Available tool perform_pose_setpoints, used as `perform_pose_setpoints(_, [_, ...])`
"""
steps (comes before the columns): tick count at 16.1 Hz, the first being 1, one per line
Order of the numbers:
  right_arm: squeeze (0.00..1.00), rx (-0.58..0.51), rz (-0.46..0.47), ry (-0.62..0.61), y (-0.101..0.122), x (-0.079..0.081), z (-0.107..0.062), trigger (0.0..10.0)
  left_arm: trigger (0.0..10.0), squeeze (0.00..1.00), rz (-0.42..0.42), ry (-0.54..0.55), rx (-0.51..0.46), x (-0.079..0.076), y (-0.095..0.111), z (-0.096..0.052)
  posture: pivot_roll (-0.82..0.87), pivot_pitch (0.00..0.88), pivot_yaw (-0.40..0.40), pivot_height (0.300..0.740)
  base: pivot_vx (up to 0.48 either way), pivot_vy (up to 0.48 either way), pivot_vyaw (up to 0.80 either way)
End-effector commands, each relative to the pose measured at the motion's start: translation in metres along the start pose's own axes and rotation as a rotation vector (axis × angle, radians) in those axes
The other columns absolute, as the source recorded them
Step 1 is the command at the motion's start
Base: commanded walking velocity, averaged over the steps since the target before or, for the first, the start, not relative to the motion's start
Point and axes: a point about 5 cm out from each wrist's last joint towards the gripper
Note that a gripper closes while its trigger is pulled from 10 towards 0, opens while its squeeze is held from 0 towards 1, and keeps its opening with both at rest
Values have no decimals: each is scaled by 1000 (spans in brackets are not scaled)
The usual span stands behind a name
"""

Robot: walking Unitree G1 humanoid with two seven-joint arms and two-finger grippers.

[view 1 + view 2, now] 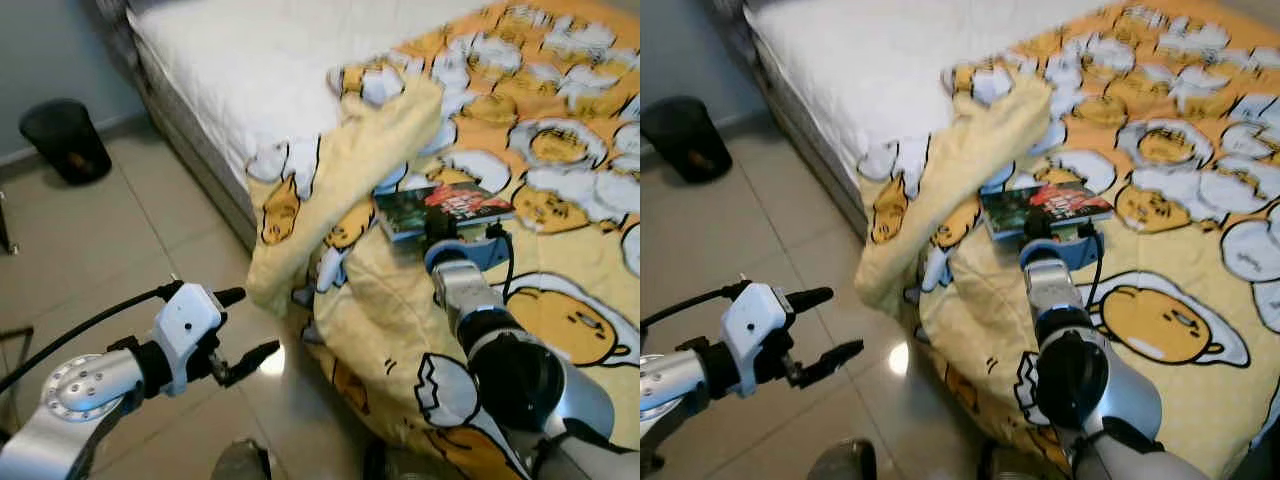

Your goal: Clean up the room

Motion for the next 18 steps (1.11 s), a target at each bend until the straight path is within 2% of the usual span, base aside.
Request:
perform_pose_setpoints(1, [0, -48, -59, 66, 15, 7, 1, 0, 10000, 0, -6, 42, -8, 3, -2, 1, 122, 0, -8, 740, 0, 0, 0])
perform_pose_setpoints(3, [0, -95, -121, 98, 29, 6, 0, 0, 10000, 0, -75, 115, -76, 7, 2, 7, 92, 0, -12, 740, 0, 0, 0])
perform_pose_setpoints(4, [0, -120, -226, 144, 38, 9, -2, 0, 10000, 0, -105, 175, -105, 11, 3, 12, 81, 0, -14, 740, 0, 0, 0])
perform_pose_setpoints(5, [0, -143, -401, 202, 45, 13, -7, 0, 10000, 0, -108, 225, -106, 13, 1, 16, 68, 0, -16, 740, 0, 0, 0])
perform_pose_setpoints(6, [0, -153, -492, 230, 47, 16, -10, 0, 10000, 0, -106, 247, -102, 13, -1, 18, 68, 0, -16, 740, 0, 0, 0])
perform_pose_setpoints(7, [0, -203, -670, 290, 53, 23, -21, 0, 10000, 0, -109, 288, -84, 13, -5, 22, 45, 0, -11, 740, 0, 0, 0])
perform_pose_setpoints(9, [0, -247, -799, 319, 52, 24, -36, 0, 10000, 0, -112, 343, -76, 13, -9, 25, 34, 0, -7, 740, 0, 0, 0])
perform_pose_setpoints(10, [0, -256, -943, 350, 41, 21, -51, 0, 10000, 0, -106, 409, -62, 15, -12, 25, 26, 0, 2, 740, 0, 0, 0])
perform_pose_setpoints(11, [0, -275, -1028, 346, 33, 15, -63, 1451, 10000, 0, -87, 434, -26, 14, -18, 26, 22, 0, 4, 740, 0, 0, 0])
perform_pose_setpoints(12, [0, -285, -1043, 319, 30, 10, -67, 5098, 10000, 0, -77, 429, -14, 12, -21, 26, 22, 0, 4, 740, 0, 0, 0])
perform_pose_setpoints(13, [0, -290, -1063, 241, 25, -2, -74, 10000, 10000, 0, -66, 427, 2, 9, -24, 29, 16, 0, 4, 740, 0, 0, 0])
perform_pose_setpoints(15, [0, -273, -1076, 116, 14, -20, -79, 10000, 10000, 0, -55, 448, -7, 13, -22, 35, 7, 0, 13, 740, 0, 0, 0])
perform_pose_setpoints(18, [0, -252, -1104, 77, 12, -21, -84, 10000, 10000, 0, -64, 429, -21, 13, -20, 41, -17, 0, 29, 740, 0, 0, 0])
Point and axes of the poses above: a point about 5 cm out from each wrist's last joint towards the gripper, its own z axis pointing out of the wrist towards the gripper, its own y axis along the axis of the wrist's last joint, x = y × z, and after that the axes turned 1 degree about z, right-handed
